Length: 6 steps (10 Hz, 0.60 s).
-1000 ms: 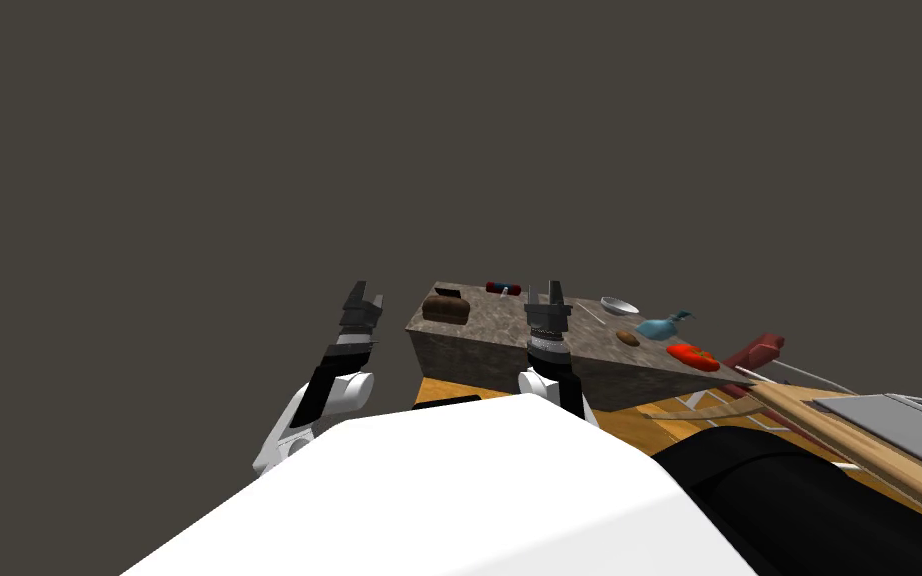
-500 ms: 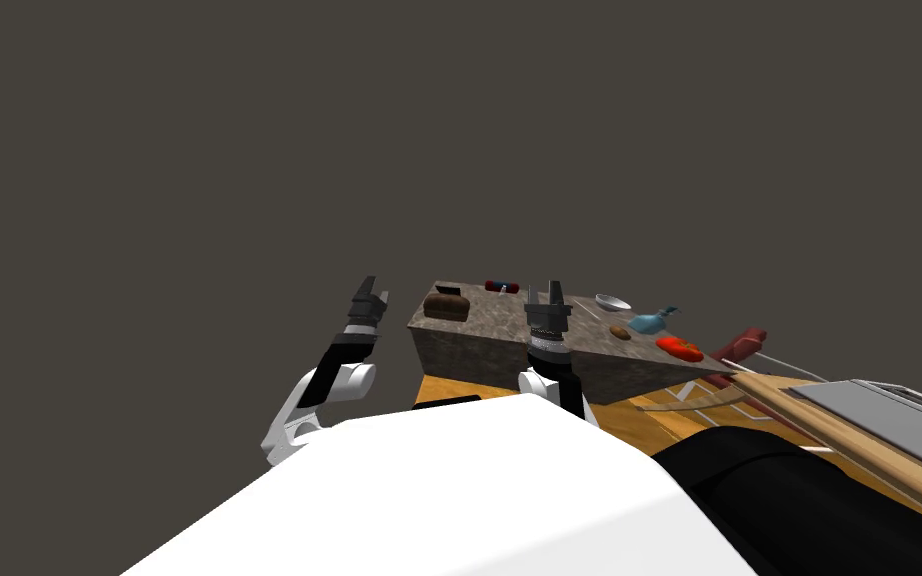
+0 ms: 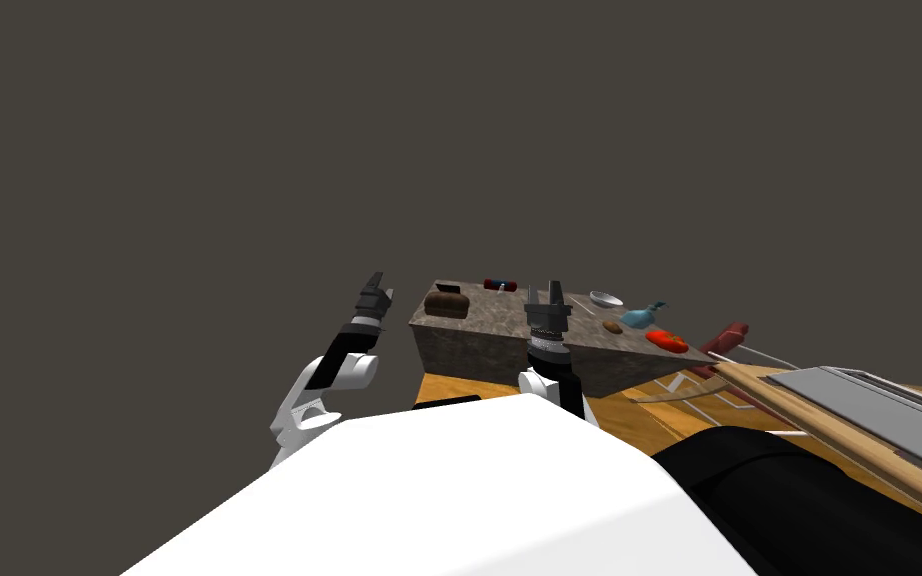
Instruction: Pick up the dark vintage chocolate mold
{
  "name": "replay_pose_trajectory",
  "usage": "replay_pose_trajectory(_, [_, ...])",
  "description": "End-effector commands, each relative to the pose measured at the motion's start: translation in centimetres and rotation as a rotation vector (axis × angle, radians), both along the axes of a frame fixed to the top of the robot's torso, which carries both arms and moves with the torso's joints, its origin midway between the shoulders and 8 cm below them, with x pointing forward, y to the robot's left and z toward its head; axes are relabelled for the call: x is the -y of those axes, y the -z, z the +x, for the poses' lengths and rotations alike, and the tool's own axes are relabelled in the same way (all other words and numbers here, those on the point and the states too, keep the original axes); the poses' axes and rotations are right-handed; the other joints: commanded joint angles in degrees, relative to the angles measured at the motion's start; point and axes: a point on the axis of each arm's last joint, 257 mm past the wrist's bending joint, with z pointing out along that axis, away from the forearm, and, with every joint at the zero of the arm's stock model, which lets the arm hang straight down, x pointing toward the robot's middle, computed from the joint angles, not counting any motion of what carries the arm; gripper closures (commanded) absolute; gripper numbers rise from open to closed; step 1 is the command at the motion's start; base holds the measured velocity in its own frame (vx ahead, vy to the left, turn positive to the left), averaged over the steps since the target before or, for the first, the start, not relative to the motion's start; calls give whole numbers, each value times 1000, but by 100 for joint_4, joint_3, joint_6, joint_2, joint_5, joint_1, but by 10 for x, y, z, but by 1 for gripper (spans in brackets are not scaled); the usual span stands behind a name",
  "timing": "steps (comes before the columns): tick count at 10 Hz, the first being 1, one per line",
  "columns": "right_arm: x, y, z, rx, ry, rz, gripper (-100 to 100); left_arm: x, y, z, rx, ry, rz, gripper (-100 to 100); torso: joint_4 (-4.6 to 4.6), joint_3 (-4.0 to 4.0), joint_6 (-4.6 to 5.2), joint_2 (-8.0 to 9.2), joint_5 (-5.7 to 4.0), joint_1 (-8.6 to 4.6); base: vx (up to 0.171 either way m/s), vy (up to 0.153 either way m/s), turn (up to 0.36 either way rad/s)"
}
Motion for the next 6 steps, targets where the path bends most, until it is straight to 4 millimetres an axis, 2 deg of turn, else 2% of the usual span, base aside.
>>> replay_pose_trajectory(1, [0,0,0,0,0,0,0,5,-6,10,-11,10,3,-100,0,0,0,0,0,0,-42,35,-53])
replay_pose_trajectory(2, [0,0,0,0,0,0,0,4,1,13,-41,4,3,-100,0,-1,2,-2,0,4,-32,29,-30])
replay_pose_trajectory(3, [0,0,0,0,0,0,0,9,-8,19,-39,14,4,-100,-1,-2,0,-4,1,3,-41,28,-45])
replay_pose_trajectory(5, [0,0,0,0,0,0,0,7,1,23,-75,7,4,-100,-1,-2,0,-3,0,-1,-26,12,-16])
replay_pose_trajectory(6, [0,0,0,0,0,0,0,12,-6,30,-81,15,2,-100,-2,-5,-1,-9,-1,-6,-23,10,-61])
